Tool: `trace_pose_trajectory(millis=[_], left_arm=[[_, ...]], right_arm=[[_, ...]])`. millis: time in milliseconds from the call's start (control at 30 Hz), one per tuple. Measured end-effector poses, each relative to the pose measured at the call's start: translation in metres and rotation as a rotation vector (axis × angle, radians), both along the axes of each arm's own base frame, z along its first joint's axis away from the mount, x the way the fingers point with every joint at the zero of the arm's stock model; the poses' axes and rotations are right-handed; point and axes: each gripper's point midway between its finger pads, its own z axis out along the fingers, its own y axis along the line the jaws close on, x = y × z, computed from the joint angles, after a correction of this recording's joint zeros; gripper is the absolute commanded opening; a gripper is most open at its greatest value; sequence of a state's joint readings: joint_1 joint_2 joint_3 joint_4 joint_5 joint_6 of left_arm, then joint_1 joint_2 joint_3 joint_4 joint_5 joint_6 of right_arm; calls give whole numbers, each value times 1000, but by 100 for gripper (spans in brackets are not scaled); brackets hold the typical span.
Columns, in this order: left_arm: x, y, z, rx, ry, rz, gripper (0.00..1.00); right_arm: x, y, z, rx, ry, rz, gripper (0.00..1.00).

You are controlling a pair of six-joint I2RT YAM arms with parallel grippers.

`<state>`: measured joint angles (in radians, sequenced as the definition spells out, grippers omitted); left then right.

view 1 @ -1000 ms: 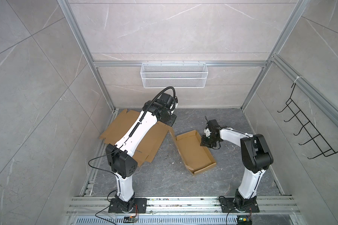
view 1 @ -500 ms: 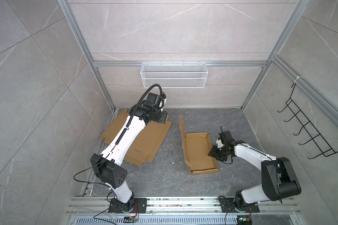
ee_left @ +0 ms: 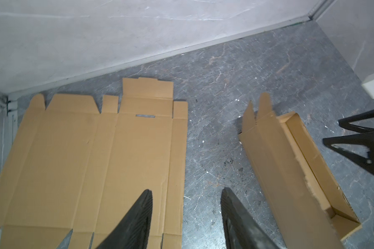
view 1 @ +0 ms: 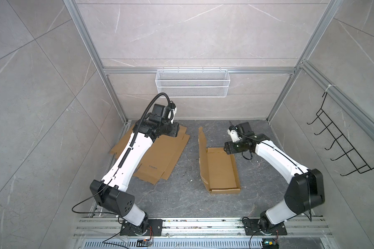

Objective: Fold the paper box

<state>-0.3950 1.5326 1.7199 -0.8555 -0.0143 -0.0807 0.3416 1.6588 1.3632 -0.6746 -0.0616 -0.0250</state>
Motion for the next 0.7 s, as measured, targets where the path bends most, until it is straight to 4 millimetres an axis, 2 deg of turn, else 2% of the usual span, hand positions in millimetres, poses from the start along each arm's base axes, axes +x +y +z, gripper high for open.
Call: trace_pose_trajectory(millis=[100,233,333,533,700], left_arm=[[-7,18,-5,-31,8,46,55],[-13,40,-18,-72,30,103,55],[-15,50,-29,-89,52,133,55],[-16,56,-48,-89,90,155,55],[-16,58,-52,-96,98,157,55]], right_arm=[[19,16,-17,-75,0,124,73],[34,25,-38,-127,18,243,73],[44,30,-45,-156,19,306,73],[61,41,-55,-186,14,393,71],[58,48,-69,-191,52,445,71]])
